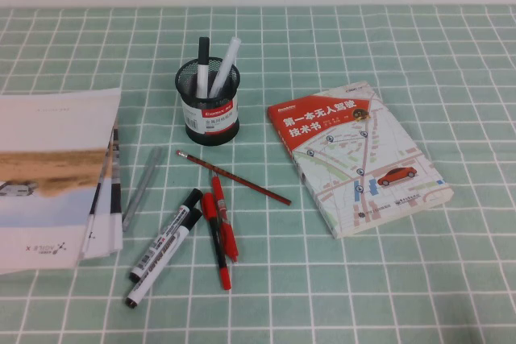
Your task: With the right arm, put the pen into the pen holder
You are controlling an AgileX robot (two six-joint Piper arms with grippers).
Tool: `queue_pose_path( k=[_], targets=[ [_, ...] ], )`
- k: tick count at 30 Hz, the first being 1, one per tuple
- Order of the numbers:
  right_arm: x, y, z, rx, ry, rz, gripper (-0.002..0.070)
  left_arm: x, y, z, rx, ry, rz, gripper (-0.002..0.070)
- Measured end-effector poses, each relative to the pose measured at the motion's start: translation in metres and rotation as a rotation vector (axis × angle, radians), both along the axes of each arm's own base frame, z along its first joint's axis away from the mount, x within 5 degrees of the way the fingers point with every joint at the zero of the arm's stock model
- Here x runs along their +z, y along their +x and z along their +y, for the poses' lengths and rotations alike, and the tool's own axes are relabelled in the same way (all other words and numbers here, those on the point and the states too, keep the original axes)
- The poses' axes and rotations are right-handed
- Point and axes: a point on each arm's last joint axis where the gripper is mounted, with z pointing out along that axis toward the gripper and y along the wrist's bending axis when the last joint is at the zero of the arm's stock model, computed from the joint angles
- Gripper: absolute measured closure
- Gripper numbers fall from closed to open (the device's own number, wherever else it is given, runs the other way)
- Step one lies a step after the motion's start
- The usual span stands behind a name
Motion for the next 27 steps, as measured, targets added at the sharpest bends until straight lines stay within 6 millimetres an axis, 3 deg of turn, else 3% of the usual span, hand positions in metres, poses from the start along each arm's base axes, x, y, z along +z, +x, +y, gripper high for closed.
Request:
queue_pose_path(
  k=[8,16,19,27],
  targets=[
    [0.003,0.001,0.002,0.003,0.064,-0.023,0.0696,0.000,0.000,0.000,0.000,0.000,0.000,0.0679],
    [0.019,0.002,0.003,-0.012,0.297,-0.162,0.0696,0.000,0.000,0.000,0.000,0.000,0.000,0.0679],
    [0.021,0.002,0.003,-0.020,0.406,-0.156,0.0696,0.000,0.000,0.000,0.000,0.000,0.000,0.0679],
    [0.021,0.002,0.004,-0.023,0.501,-0.131,0.0696,0.000,0.000,0.000,0.000,0.000,0.000,0.0679]
  ],
)
